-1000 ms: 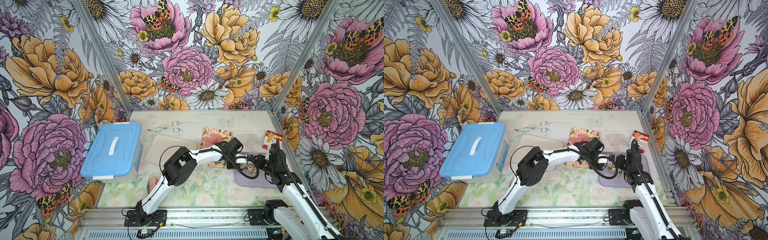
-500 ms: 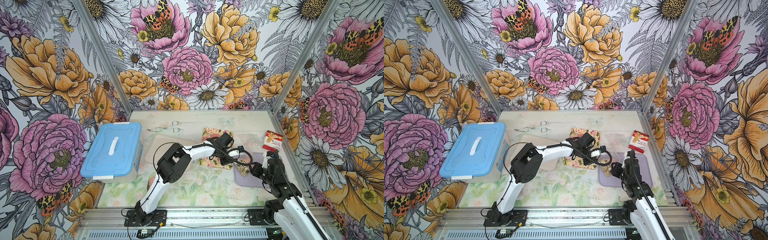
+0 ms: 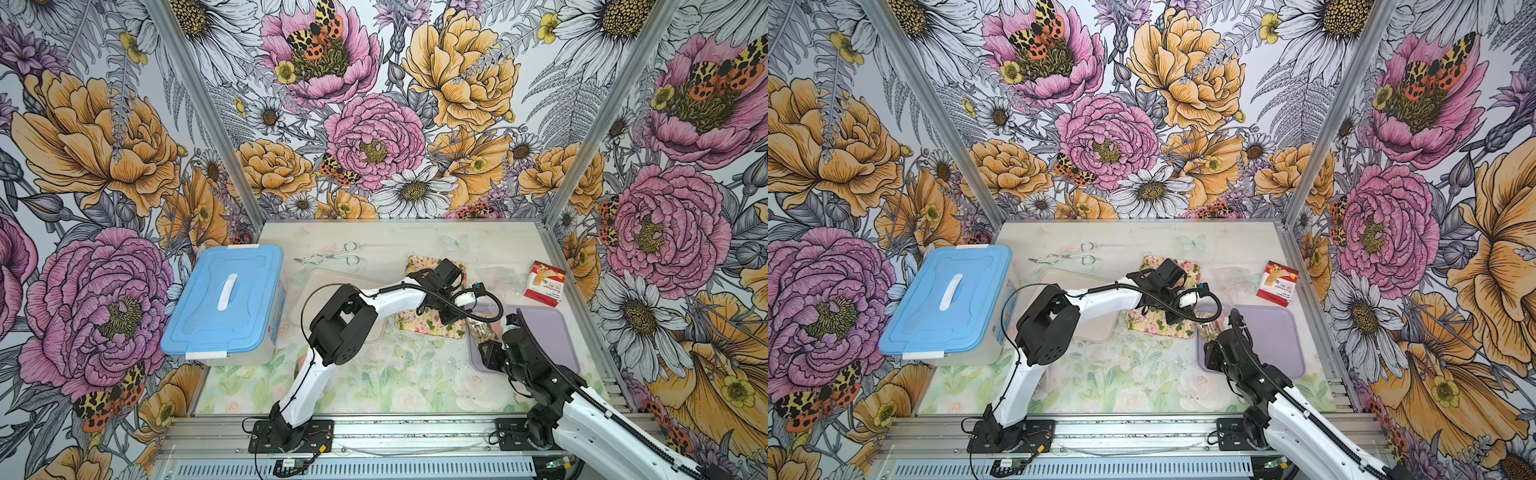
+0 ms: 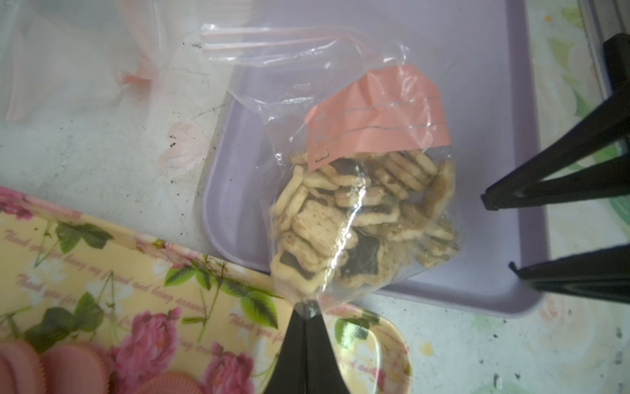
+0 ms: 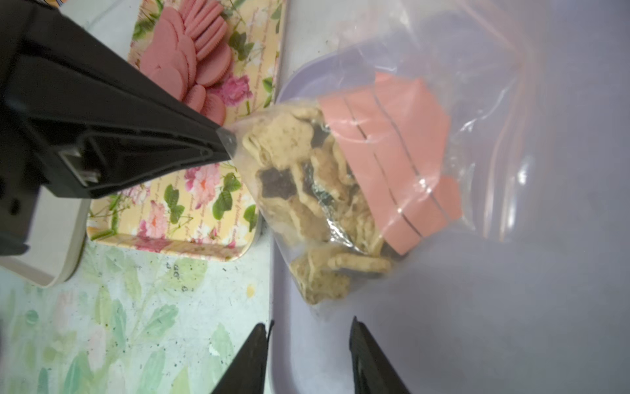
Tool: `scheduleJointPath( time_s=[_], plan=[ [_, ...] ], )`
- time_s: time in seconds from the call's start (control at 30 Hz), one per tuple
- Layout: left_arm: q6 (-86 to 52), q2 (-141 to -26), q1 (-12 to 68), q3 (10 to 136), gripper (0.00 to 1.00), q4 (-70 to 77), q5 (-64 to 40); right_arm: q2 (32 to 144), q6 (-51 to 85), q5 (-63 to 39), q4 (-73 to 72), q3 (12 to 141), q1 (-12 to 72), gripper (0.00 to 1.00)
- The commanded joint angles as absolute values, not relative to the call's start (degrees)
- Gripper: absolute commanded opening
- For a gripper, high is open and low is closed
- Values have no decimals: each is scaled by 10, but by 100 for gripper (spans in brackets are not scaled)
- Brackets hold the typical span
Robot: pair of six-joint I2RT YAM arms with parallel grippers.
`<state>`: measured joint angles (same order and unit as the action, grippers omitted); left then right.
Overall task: Pour cookies out of the ziploc bag
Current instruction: 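Pour the cookies out of the ziploc bag onto the tray.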
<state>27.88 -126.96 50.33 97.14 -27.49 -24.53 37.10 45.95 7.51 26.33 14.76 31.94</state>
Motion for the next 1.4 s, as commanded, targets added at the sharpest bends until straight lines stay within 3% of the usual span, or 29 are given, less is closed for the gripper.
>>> scheduleJointPath(
  time_s=[0.0, 0.37, 0.57, 0.83, 1.13, 1.37],
  plan=[
    [283, -1249, 498, 963, 0, -260, -268, 385, 498, 165, 259, 153, 349, 43],
    [291, -1251, 504, 960, 0, -260, -266, 484, 547, 249, 230, 165, 430, 42],
    [292, -1253, 504, 962, 0, -260, -267, 505, 543, 243, 208, 171, 434, 37],
    [294, -1252, 506, 961, 0, -260, -265, 619, 540, 234, 168, 202, 441, 37],
    [297, -1255, 506, 962, 0, -261, -260, 637, 547, 238, 155, 202, 450, 10],
    [300, -1257, 505, 963, 0, -264, -258, 611, 549, 224, 156, 192, 451, 9]
  ],
)
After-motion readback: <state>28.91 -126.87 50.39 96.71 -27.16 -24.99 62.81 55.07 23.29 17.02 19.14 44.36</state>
